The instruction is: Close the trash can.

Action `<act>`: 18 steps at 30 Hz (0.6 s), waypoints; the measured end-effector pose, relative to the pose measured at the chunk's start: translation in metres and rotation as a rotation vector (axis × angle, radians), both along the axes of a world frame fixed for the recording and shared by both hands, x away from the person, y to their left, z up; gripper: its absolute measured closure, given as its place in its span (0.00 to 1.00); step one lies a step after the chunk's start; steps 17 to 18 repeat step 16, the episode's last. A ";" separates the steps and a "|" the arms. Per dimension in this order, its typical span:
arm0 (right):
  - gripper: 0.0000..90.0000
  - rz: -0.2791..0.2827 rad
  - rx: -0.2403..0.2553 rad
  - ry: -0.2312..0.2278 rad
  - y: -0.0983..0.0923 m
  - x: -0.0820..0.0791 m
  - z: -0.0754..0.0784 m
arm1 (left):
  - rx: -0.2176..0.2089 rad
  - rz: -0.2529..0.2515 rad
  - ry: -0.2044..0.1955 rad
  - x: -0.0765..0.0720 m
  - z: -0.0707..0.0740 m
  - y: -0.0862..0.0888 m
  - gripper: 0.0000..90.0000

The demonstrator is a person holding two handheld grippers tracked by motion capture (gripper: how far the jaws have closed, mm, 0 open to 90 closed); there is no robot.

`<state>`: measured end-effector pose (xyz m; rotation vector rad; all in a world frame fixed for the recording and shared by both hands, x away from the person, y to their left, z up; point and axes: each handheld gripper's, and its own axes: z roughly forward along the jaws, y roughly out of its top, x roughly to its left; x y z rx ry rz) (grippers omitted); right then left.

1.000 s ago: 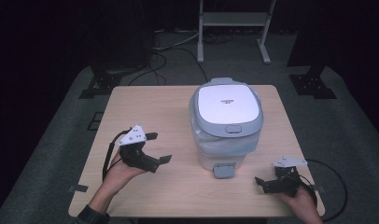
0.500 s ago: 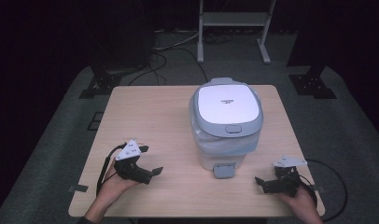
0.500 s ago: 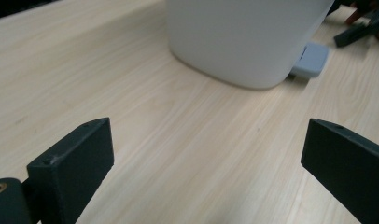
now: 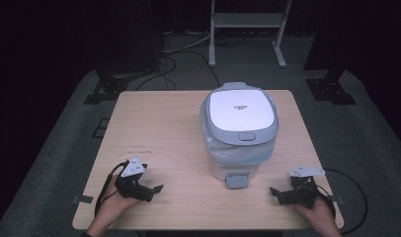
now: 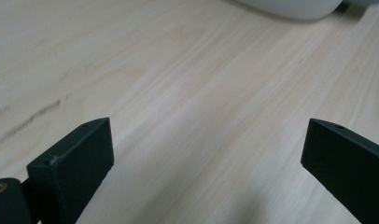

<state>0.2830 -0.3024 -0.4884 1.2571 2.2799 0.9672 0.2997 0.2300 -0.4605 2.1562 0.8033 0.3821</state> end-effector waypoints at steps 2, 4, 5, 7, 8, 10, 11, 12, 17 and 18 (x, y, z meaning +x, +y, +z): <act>0.01 0.000 0.000 0.000 0.000 0.000 0.000 | 0.029 0.013 0.020 -0.001 -0.005 0.003 0.02; 0.01 0.001 0.000 0.000 0.000 0.000 0.000 | 0.058 0.019 0.033 -0.001 -0.009 0.005 0.02; 0.01 0.000 0.000 0.000 0.000 0.000 0.000 | 0.058 0.023 0.037 -0.001 -0.010 0.006 0.02; 0.01 0.000 0.000 0.000 0.000 0.000 0.000 | 0.066 0.026 0.049 -0.002 -0.013 0.008 0.02; 0.01 0.001 0.000 0.000 0.000 0.000 0.000 | 0.073 0.028 0.054 -0.003 -0.014 0.008 0.02; 0.01 0.001 0.000 0.000 0.000 0.000 0.000 | 0.074 0.025 0.064 -0.004 -0.016 0.009 0.02; 0.01 0.001 0.000 0.000 0.000 0.000 0.000 | 0.071 0.027 0.067 -0.005 -0.017 0.009 0.02; 0.01 0.001 0.000 -0.001 0.000 0.000 0.000 | 0.075 0.024 0.070 -0.005 -0.017 0.010 0.02; 0.01 0.001 0.000 -0.001 0.000 0.000 0.000 | 0.080 0.018 0.082 -0.006 -0.018 0.011 0.01; 0.01 0.001 0.000 -0.001 0.000 0.000 0.000 | 0.080 0.018 0.082 -0.006 -0.018 0.011 0.01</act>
